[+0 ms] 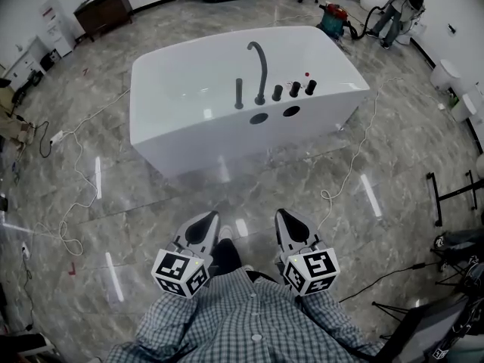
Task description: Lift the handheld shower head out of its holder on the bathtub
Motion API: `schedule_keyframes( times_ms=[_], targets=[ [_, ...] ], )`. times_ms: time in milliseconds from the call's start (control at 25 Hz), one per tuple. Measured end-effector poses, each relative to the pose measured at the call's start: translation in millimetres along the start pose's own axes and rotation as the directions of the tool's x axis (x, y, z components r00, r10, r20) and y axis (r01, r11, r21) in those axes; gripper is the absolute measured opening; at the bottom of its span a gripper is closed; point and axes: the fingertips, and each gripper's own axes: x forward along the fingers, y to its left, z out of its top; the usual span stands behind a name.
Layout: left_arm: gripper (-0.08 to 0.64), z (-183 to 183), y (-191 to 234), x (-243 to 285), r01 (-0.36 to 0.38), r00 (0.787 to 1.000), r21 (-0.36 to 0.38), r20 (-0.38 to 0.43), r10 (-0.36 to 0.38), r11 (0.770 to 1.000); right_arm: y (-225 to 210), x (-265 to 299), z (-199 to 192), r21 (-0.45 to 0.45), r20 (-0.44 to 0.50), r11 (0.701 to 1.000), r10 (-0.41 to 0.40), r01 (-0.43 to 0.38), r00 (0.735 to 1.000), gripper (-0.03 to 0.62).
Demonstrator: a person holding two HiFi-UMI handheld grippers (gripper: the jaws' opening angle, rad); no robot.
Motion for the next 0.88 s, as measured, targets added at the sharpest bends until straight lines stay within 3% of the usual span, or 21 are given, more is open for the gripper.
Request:
schedule_keyframes(
  times_ms=[360,880],
  targets=[
    [0.006,34.6,56.4,44.2,0.023,1.000,0.001,-0.008,-0.023,1.000,-0.1,66.2,31.9,-0.075,0.004,0.997,0.010,-0.010,1.000,0.017],
    [0.006,83.9,145.6,102.6,0.062,0.998,0.011,-0.014,-0.062,0.998,-6.8,178.4,75.5,-0.033,0.009,0.999,-0.028,0.028,1.000,0.017]
  ],
)
